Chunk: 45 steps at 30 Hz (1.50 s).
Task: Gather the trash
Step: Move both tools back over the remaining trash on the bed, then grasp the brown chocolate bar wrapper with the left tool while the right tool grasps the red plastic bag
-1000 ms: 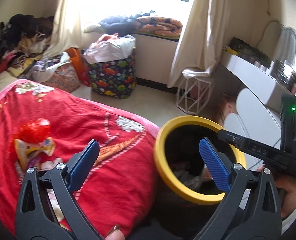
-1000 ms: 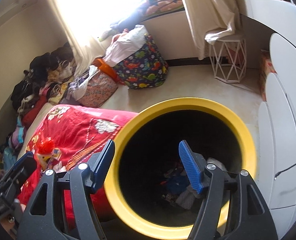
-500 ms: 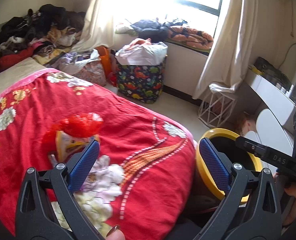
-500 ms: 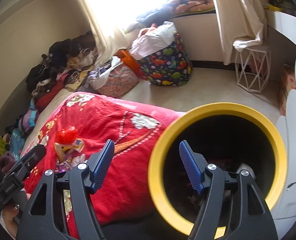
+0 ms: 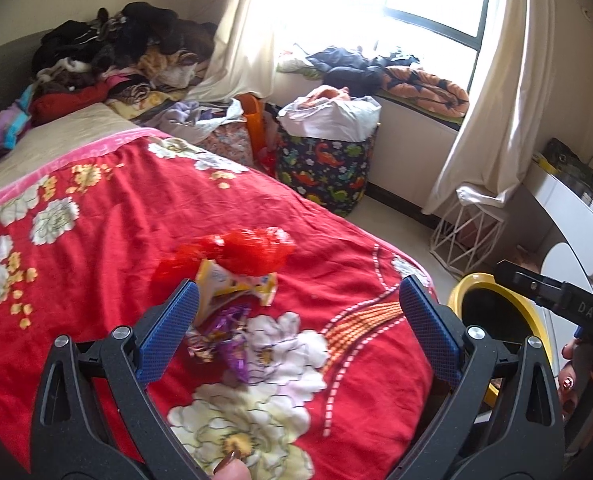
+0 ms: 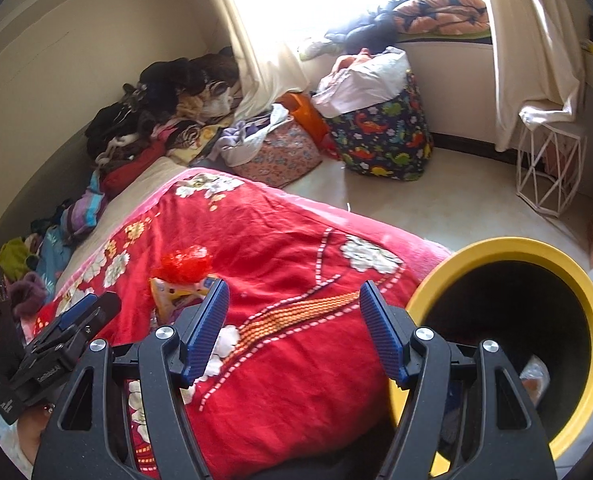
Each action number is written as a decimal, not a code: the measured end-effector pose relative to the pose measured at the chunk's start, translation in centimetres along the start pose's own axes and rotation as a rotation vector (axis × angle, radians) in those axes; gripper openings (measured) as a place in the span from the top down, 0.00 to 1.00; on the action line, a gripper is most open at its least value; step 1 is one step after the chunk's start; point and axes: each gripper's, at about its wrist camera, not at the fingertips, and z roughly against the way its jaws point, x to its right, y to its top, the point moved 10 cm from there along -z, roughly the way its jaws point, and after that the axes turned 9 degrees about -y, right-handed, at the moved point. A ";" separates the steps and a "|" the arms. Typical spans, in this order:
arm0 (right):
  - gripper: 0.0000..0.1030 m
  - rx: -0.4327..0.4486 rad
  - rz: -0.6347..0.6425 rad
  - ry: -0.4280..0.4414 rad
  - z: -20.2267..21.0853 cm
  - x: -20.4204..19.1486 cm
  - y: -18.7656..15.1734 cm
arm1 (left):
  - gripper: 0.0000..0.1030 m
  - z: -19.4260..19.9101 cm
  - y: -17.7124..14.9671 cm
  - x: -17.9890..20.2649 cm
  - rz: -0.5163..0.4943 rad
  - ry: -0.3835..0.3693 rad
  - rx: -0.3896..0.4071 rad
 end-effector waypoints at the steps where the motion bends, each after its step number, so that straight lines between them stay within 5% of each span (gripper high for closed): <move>1: 0.37 0.000 0.005 0.005 -0.1 -0.3 0.0 | 0.11 0.1 0.1 -0.2 0.004 0.004 0.001; 29: 0.31 -0.031 0.176 0.087 -3.3 -8.8 -0.8 | 0.11 0.9 -1.6 -9.6 0.139 0.122 -0.019; 45: 0.31 -0.081 0.306 0.127 -9.1 -15.1 0.1 | 0.50 -2.5 -4.8 -11.5 0.271 0.050 -0.124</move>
